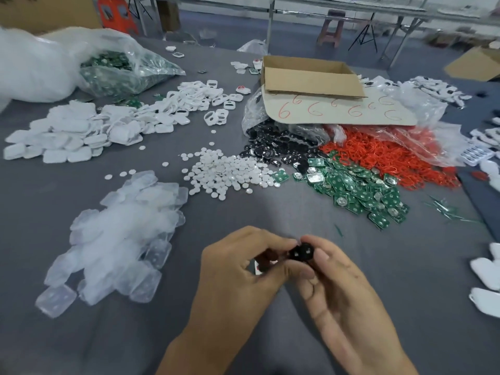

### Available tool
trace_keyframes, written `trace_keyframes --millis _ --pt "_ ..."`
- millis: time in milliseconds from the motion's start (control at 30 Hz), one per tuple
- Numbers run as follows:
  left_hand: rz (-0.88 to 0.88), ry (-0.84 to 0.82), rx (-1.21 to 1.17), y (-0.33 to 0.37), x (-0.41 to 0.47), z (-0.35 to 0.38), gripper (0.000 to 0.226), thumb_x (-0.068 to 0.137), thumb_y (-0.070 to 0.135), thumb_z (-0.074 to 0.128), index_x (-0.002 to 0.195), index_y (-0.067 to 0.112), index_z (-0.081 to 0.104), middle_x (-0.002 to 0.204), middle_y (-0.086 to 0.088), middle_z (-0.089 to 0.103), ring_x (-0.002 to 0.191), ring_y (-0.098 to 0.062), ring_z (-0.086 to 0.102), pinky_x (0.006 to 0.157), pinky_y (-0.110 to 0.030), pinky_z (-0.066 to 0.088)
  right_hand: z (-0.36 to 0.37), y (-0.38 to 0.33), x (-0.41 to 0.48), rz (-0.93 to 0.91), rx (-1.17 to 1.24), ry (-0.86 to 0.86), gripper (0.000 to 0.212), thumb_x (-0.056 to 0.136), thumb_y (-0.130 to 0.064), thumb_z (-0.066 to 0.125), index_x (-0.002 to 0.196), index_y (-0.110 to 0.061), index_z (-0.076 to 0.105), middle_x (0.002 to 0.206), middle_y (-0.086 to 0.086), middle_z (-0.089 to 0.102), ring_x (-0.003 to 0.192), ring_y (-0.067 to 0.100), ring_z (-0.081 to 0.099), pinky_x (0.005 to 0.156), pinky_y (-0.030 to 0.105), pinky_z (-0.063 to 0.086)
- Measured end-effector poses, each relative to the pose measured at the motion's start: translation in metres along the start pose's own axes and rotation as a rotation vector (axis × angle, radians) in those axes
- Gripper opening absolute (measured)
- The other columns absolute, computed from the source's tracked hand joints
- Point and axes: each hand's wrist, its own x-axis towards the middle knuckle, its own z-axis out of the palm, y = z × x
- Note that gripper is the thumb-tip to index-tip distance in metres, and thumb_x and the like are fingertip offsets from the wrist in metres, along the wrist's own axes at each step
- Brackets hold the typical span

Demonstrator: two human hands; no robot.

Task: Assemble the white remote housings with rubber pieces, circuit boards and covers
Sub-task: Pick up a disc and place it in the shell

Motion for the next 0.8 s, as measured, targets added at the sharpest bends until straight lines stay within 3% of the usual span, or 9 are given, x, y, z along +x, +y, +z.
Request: trace_keyframes --millis 233,367,467,567,667,800 --pt "-0.113 0.029 -0.078 -0.001 -0.017 0.004 0.022 0.063 0.032 0.094 0.079 0.032 0.079 0.080 0.012 0.075 0.073 -0.015 0.070 0.065 -0.034 0.057 -0.009 0.008 -0.014 0.022 -0.015 -0.030 0.058 0.058 -0.023 0.097 0.109 -0.005 0.075 0.111 0.019 0.072 0.100 0.021 0.072 0.084 0.024 0.057" --pt "-0.158 -0.074 -0.011 -0.021 -0.022 0.001 0.032 0.065 0.037 0.092 0.095 0.037 0.081 0.090 0.018 0.074 0.082 -0.009 0.070 0.072 -0.022 0.054 -0.016 0.012 -0.008 -0.045 -0.157 -0.013 0.034 0.074 -0.019 0.086 0.102 -0.005 0.074 0.105 0.021 0.072 0.093 0.024 0.072 0.083 0.027 0.058" --pt "-0.272 -0.072 0.182 -0.046 -0.025 -0.006 0.064 0.058 0.045 0.093 0.118 0.046 0.070 0.106 0.027 0.066 0.103 0.001 0.061 0.081 -0.008 0.044 -0.023 0.010 0.006 -0.214 -0.728 0.116 0.012 0.087 -0.006 0.070 0.097 -0.011 0.074 0.096 0.007 0.075 0.088 0.015 0.070 0.080 0.020 0.054" --pt "-0.292 -0.224 0.370 -0.064 -0.028 -0.008 0.094 0.059 0.050 0.091 0.142 0.050 0.046 0.116 0.036 0.053 0.120 0.011 0.040 0.098 -0.005 0.031 -0.027 0.012 0.024 -0.398 -1.343 0.069 0.021 0.086 0.000 0.073 0.097 -0.018 0.074 0.091 -0.008 0.072 0.087 0.005 0.067 0.080 0.018 0.051" --pt "-0.238 -0.276 0.433 -0.075 -0.031 -0.004 0.095 0.068 0.060 0.082 0.149 0.048 0.035 0.118 0.038 0.057 0.123 0.010 0.037 0.103 -0.007 0.018 -0.028 0.022 0.034 -0.519 -1.615 -0.137 0.022 0.087 0.000 0.072 0.100 -0.017 0.075 0.097 -0.010 0.066 0.090 0.002 0.062 0.082 0.012 0.045" --pt "-0.187 -0.240 0.490 -0.085 -0.031 -0.003 0.085 0.068 0.059 0.081 0.144 0.043 0.046 0.117 0.034 0.063 0.121 0.006 0.044 0.104 -0.016 0.025 -0.032 0.027 0.042 -0.608 -1.786 -0.254 0.021 0.084 -0.003 0.075 0.101 -0.015 0.078 0.092 -0.005 0.064 0.086 0.010 0.055 0.080 0.009 0.039"
